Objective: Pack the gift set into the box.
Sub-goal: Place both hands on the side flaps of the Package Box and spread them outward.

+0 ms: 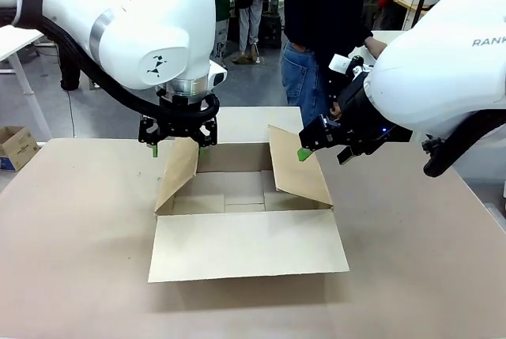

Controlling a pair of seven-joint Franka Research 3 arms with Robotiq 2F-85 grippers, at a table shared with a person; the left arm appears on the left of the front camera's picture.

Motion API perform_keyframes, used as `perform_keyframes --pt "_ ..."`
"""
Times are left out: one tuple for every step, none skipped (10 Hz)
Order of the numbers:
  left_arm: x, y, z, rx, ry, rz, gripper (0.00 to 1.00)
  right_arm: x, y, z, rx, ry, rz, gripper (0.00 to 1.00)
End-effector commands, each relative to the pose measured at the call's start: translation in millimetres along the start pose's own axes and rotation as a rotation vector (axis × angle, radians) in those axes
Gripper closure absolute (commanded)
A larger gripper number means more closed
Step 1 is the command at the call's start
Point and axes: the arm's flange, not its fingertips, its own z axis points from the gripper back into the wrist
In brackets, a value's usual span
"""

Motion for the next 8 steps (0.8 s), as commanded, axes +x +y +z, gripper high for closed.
perform_keyframes --pt "-4.1 7.1 10.4 -0.008 -0.037 0.031 0.0 -0.6 -0.2 -1.1 -0.008 -0.007 -0.003 0.0" --pt "-5.6 16.3 16.0 -0.027 -0.051 0.046 0.0 -0.6 -0.2 -1.1 -0.008 -0.007 -0.003 0.0" --pt "-7.0 31.3 21.4 -0.047 -0.061 0.061 0.0 -0.6 -0.2 -1.1 -0.008 -0.007 -0.003 0.0" --pt "-7.2 47.9 23.6 -0.066 -0.061 0.07 0.0 -0.6 -0.2 -1.1 -0.008 -0.007 -0.003 0.0" --pt "-6.2 66.8 24.7 -0.097 -0.058 0.092 0.0 -0.6 -0.2 -1.1 -0.008 -0.007 -0.003 0.0" --pt "-4.9 85.4 23.9 -0.118 -0.052 0.119 0.0 -0.6 -0.2 -1.1 -0.008 -0.007 -0.003 0.0" --pt "-3.8 108.3 21.9 -0.161 -0.042 0.14 0.0 -0.6 -0.2 -1.1 -0.008 -0.007 -0.003 0.0" --pt "-2.9 130.5 18.3 -0.206 -0.038 0.162 0.0 -0.6 -0.2 -1.1 -0.008 -0.007 -0.003 0.0"
